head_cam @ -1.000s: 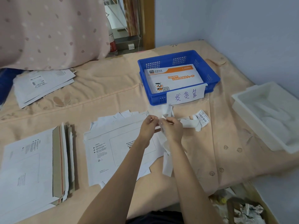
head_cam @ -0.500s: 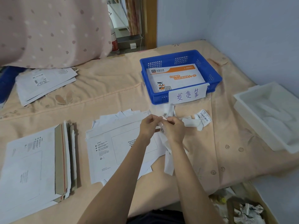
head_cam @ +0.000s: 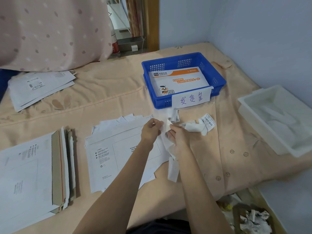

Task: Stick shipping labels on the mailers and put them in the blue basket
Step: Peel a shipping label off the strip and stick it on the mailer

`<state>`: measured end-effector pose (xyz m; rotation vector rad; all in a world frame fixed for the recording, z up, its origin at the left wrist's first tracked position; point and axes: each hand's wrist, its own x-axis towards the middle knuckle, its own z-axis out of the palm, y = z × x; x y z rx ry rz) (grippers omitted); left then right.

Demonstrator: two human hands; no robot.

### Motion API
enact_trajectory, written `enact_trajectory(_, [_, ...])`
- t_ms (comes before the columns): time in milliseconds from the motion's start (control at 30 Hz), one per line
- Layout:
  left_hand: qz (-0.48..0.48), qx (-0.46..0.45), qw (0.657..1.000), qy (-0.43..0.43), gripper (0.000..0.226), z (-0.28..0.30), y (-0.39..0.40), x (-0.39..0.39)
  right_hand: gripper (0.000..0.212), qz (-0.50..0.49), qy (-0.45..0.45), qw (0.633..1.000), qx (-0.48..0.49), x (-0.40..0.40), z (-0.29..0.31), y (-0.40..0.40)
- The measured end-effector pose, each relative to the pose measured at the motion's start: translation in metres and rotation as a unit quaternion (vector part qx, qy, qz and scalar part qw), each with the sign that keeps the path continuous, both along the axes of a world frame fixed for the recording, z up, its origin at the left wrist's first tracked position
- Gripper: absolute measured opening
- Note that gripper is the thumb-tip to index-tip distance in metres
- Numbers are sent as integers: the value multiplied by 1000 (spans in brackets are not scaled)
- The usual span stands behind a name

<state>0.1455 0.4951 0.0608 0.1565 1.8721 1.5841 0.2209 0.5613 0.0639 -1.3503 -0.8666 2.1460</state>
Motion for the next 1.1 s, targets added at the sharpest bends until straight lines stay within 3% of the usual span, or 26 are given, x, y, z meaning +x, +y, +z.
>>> enact_trajectory(133, [-13, -32, 996, 83, 21, 1, 1, 3, 9, -2, -74, 991, 107, -2, 3, -1])
enact_trajectory(300, [-20, -33, 989, 143, 18, 3, 2, 7, 8, 56, -100, 981, 155, -10, 6, 0])
enact_trajectory(567, [3, -33, 995, 95, 7, 5, 2, 9, 11, 53, -172, 928, 326, -5, 1, -7])
enact_trajectory(700, [12, -41, 995, 88, 25, 7, 3, 6, 10, 71, -182, 911, 363, -7, 4, -10])
enact_trajectory(933, [12, -23, 997, 71, 21, 10, 1, 3, 11, 71, -179, 915, 355, -7, 0, -9])
enact_trajectory(1100, [-5, 25, 999, 19, 8, 9, -8, 2, 8, 61, -143, 947, 283, -3, 3, -1])
